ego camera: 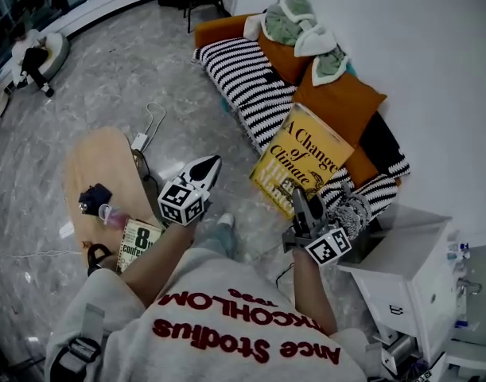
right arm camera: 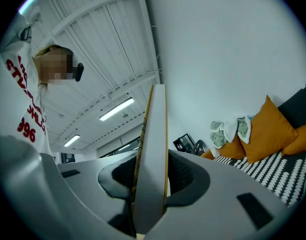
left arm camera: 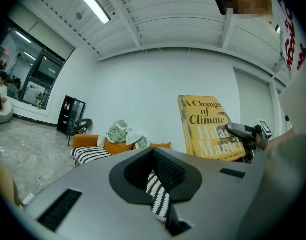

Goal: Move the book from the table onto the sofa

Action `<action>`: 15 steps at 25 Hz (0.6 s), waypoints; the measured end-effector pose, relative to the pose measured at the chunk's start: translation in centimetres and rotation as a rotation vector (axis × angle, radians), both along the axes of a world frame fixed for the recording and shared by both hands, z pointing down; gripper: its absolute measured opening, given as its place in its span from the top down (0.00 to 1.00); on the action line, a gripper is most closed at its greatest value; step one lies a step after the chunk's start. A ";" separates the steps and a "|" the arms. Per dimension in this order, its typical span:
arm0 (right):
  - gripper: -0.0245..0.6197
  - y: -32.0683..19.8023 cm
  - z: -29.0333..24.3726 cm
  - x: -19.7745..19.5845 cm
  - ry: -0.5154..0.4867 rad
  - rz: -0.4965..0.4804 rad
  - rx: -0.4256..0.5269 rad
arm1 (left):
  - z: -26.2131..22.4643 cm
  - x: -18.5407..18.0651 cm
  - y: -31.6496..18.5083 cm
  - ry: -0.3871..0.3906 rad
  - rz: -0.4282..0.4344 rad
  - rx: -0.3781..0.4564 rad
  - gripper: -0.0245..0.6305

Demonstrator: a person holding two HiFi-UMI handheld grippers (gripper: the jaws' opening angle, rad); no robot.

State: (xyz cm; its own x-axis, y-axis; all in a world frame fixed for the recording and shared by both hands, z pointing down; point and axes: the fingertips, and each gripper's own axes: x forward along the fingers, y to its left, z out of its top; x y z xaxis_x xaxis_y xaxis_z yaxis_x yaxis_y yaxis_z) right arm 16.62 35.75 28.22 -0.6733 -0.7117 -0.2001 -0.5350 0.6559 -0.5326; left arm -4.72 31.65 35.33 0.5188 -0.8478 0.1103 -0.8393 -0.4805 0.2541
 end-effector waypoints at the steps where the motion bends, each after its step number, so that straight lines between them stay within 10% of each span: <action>1: 0.71 -0.8 -0.2 0.0 0.000 0.001 0.002 | -0.1 -0.1 -0.9 0.001 0.000 0.002 0.94; 15: 0.71 -8.5 -1.3 -0.3 -0.009 0.032 0.016 | -0.7 -0.7 -9.4 0.023 0.016 0.007 0.94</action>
State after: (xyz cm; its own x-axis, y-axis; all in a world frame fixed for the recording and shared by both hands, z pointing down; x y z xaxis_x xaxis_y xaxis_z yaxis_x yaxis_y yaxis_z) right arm 16.29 27.24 26.92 -0.6482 -0.7296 -0.2177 -0.5513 0.6470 -0.5267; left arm -5.47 22.21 34.60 0.5343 -0.8402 0.0925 -0.8257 -0.4954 0.2698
